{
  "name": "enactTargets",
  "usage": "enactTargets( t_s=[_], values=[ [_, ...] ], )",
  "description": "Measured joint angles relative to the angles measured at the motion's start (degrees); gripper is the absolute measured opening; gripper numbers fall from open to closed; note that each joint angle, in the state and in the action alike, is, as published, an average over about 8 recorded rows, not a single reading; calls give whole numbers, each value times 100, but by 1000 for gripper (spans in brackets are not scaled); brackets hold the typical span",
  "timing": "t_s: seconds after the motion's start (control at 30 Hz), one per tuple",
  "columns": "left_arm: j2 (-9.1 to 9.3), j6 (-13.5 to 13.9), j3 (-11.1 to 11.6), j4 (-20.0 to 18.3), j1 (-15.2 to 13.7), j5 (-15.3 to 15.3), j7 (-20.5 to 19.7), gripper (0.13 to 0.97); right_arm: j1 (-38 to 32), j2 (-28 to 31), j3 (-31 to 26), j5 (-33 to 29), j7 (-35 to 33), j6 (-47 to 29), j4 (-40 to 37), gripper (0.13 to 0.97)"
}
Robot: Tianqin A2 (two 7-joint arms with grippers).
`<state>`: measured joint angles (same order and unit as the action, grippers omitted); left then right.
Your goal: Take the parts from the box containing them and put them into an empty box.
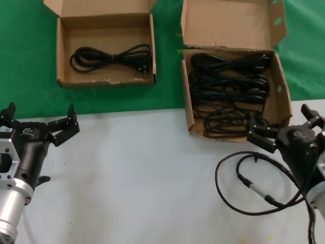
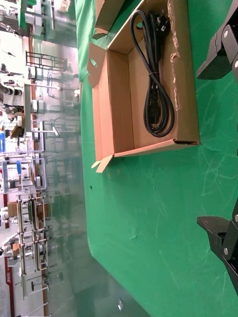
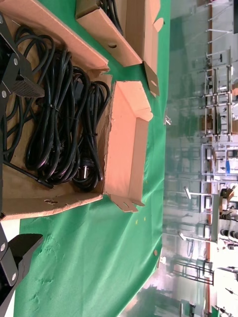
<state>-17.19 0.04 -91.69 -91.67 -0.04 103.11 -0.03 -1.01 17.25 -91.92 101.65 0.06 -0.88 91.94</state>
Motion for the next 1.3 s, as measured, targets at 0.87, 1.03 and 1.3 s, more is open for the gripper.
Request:
enactTargets(
  t_s=[0.87, 1.03, 1.3],
  values=[
    [0, 0, 0, 0, 0, 0, 0, 966, 0, 0, 0, 0, 0, 0, 0, 966],
    [0, 0, 0, 0, 0, 0, 0, 966, 0, 0, 0, 0, 0, 0, 0, 966],
    [0, 0, 0, 0, 0, 0, 0, 966, 0, 0, 0, 0, 0, 0, 0, 966]
  ],
)
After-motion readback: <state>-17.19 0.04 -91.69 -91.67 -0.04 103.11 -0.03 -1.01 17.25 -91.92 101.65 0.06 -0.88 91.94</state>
